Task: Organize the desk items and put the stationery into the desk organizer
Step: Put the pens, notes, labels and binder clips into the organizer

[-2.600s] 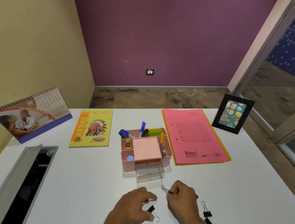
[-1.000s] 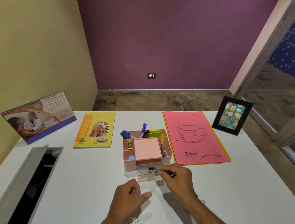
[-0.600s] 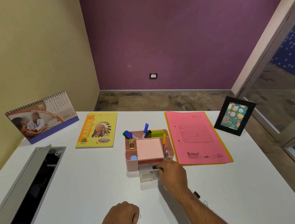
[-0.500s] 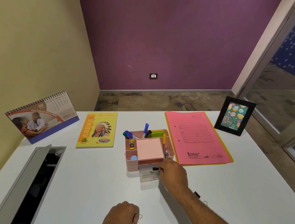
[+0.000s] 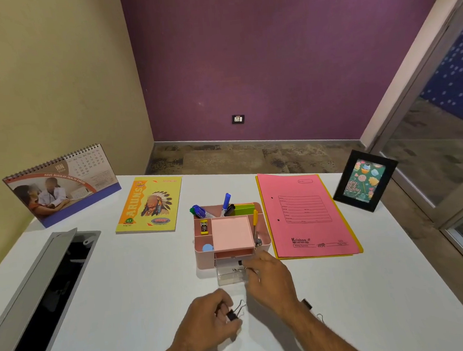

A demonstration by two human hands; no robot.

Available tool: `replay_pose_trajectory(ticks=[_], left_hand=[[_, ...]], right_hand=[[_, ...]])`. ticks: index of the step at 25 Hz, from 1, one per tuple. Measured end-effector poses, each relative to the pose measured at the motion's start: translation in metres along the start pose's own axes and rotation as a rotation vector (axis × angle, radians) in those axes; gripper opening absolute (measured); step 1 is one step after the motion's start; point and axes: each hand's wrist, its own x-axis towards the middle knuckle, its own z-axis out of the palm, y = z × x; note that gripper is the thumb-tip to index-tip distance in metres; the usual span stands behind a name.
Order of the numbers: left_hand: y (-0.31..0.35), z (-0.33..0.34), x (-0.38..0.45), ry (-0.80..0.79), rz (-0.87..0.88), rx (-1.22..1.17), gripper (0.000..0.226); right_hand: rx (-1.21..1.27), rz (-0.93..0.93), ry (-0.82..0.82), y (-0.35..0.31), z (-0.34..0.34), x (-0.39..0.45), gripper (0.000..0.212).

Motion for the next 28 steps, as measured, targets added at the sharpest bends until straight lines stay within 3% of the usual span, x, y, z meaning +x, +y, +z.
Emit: replay_pose_trajectory(ticks=[2,4,6,9,12,16,20,24,28], left_hand=[[0.010,0.001,0.006,0.106,0.057,-0.043,0.034],[0.017,0.003,0.011,0.196,0.115,-0.022,0.036],[0.019,0.006,0.016,0.245,0.151,-0.015,0.036],[0.022,0.013,0.020,0.261,0.166,-0.015,0.040],[0.020,0.015,0.023,0.266,0.063,-0.042,0.042],[0.018,0.023,0.020,0.080,0.094,0.270,0.028],[0.026,0.044,0.019,-0.152,0.195,0.497,0.033],[0.035,0.063,0.028,-0.253,0.281,0.641,0.048],[0.048,0.079,0.033,-0.281,0.293,0.671,0.040]], right_hand=[[0.262,0.035,0.045,0.002,-0.003,-0.006,0.025],[0.495,0.077,-0.049,0.002,-0.007,-0.011,0.008],[0.604,0.107,-0.143,0.004,-0.011,-0.016,0.013],[0.624,0.120,-0.139,0.011,-0.016,-0.016,0.019],[0.542,0.054,0.029,0.012,-0.022,-0.007,0.019],[0.261,-0.042,0.147,0.016,-0.020,0.010,0.016],[-0.081,-0.264,0.110,0.018,-0.010,0.018,0.021],[-0.142,-0.227,0.036,0.022,-0.001,0.019,0.025],[-0.227,-0.334,-0.024,0.027,-0.002,0.013,0.037]])
